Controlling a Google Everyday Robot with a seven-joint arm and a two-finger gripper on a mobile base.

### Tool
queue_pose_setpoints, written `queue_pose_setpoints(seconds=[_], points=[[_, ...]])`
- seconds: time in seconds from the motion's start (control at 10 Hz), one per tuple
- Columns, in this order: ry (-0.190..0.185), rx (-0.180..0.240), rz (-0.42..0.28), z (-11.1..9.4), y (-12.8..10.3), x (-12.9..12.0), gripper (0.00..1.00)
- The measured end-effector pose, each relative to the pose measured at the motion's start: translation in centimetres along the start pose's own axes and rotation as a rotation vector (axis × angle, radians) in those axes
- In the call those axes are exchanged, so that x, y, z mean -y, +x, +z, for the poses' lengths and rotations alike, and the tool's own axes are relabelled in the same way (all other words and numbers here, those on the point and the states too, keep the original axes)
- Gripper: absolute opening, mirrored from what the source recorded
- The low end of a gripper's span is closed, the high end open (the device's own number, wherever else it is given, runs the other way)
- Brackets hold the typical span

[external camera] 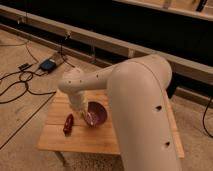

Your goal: Drag the ceramic bowl in a circle

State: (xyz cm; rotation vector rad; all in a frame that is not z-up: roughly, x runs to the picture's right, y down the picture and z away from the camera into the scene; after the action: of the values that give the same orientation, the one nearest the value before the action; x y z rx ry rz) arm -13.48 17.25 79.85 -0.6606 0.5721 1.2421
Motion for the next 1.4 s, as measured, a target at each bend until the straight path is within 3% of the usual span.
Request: queue_pose_setpoints(seconds=[0.3,0.4,0.7,0.9,1.1,1.4], points=[[-0.012,-0.075,0.043,1.4,4.7,-0.1,0.00],[-0.013,-0.102,0.107,1.9,6.8,1.2,0.00],[-0.006,-0.137,0.272,3.1,9.9,5.8,0.00],[0.001,-0.140,0.343,3.4,10.3,8.5,0.00],[0.025,-0.128,0.391,2.9,9.4,12.0,0.00],[0.076,-0.083,0.356,1.0,5.5,14.3,0.00]])
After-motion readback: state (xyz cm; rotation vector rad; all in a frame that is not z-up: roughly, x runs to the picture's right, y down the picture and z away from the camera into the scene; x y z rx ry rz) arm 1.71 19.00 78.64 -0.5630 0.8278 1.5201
